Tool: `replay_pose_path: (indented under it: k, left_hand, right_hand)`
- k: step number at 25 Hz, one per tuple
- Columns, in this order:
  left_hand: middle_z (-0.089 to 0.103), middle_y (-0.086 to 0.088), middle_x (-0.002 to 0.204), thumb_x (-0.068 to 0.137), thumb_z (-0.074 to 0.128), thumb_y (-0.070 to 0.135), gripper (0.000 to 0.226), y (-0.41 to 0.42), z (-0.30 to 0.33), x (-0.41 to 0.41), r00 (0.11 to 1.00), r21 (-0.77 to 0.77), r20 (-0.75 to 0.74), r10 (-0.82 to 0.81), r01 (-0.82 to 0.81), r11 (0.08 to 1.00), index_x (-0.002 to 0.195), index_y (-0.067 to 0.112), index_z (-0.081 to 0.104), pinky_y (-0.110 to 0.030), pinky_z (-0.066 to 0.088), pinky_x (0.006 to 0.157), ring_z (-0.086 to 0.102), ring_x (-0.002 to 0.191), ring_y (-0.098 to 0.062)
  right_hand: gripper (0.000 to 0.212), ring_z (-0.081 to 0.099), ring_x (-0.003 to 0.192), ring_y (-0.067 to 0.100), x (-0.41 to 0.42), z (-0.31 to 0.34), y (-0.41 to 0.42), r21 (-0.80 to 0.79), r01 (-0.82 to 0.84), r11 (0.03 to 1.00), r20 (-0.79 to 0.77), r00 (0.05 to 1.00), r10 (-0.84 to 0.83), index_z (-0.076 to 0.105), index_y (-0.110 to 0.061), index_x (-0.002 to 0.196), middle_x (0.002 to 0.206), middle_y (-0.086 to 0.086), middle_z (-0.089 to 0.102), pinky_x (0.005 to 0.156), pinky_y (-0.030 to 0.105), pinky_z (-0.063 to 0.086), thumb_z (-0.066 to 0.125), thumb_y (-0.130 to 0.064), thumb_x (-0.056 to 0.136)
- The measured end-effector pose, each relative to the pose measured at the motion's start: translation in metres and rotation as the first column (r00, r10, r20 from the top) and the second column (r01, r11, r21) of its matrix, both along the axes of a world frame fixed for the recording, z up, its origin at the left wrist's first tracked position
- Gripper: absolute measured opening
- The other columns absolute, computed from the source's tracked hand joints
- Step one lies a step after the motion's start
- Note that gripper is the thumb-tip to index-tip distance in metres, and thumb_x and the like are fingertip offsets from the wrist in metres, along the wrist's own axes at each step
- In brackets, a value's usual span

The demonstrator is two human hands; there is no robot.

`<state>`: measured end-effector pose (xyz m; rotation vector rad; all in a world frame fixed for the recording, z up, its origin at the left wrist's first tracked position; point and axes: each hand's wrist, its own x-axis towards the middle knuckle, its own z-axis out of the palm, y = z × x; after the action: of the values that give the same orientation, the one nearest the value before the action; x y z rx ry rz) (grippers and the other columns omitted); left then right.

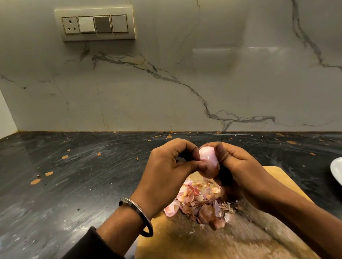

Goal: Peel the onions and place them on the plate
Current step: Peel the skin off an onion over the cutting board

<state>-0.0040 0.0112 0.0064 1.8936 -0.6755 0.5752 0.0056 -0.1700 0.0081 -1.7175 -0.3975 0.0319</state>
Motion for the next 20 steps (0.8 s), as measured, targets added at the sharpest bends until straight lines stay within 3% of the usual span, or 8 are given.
replay_pose_path:
  k: [6, 8, 12, 14, 20]
  left_hand:
    - [0.059, 0.005, 0.087, 0.087, 0.068, 0.003, 0.01, -0.0023, -0.0029, 0.0036, 0.995, 0.018, 0.094, 0.015, -0.016, 1.0, 0.087, 0.011, 0.062, -0.024, 0.051, 0.071, 0.056, 0.084, -0.014]
    - [0.058, 0.007, 0.087, 0.087, 0.068, 0.002, 0.012, -0.003, -0.0043, 0.0051, 0.989, 0.009, 0.14, 0.036, -0.038, 0.999, 0.088, 0.012, 0.061, -0.02, 0.049, 0.07, 0.056, 0.084, -0.013]
    - [0.062, 0.009, 0.098, 0.087, 0.07, 0.02, 0.011, -0.0032, -0.0036, 0.0042, 0.971, -0.008, 0.232, 0.059, -0.058, 0.998, 0.098, 0.017, 0.069, -0.017, 0.054, 0.075, 0.061, 0.092, -0.008]
    - [0.063, 0.006, 0.098, 0.085, 0.069, 0.028, 0.017, -0.0035, -0.0031, 0.0034, 0.959, 0.004, 0.278, 0.052, -0.055, 0.998, 0.095, 0.016, 0.074, -0.018, 0.056, 0.075, 0.063, 0.093, -0.008]
    - [0.062, 0.01, 0.088, 0.088, 0.069, 0.014, 0.001, -0.003, -0.0035, 0.004, 0.949, 0.097, 0.307, 0.074, -0.109, 0.989, 0.087, 0.013, 0.068, -0.025, 0.053, 0.07, 0.06, 0.083, -0.006]
  right_hand:
    - [0.055, 0.049, 0.049, 0.012, -0.0026, 0.0034, 0.0031, 0.148, 0.02, 0.989, -0.159, 0.987, 0.004, 0.066, -0.007, 0.103, 0.066, 0.007, 0.06, 0.041, 0.021, 0.036, 0.042, -0.055, 0.092]
    - [0.057, 0.048, 0.047, 0.014, -0.0032, 0.0045, 0.0033, 0.188, 0.036, 0.982, -0.211, 0.977, 0.005, 0.066, -0.004, 0.101, 0.064, 0.009, 0.06, 0.04, 0.022, 0.035, 0.045, -0.056, 0.09]
    - [0.051, 0.046, 0.051, 0.015, -0.0051, 0.0065, 0.0036, 0.145, 0.025, 0.989, -0.196, 0.981, 0.004, 0.072, -0.016, 0.096, 0.072, 0.013, 0.061, 0.044, 0.024, 0.033, 0.042, -0.057, 0.093]
    - [0.053, 0.046, 0.052, 0.014, -0.0048, 0.006, 0.0034, 0.13, 0.016, 0.991, -0.197, 0.98, 0.01, 0.069, -0.013, 0.1, 0.075, 0.013, 0.062, 0.045, 0.024, 0.033, 0.04, -0.057, 0.096]
    - [0.053, 0.048, 0.051, 0.012, -0.0052, 0.0043, 0.0056, 0.097, 0.051, 0.994, -0.201, 0.979, -0.031, 0.066, -0.009, 0.1, 0.069, 0.006, 0.059, 0.044, 0.022, 0.035, 0.039, -0.056, 0.098]
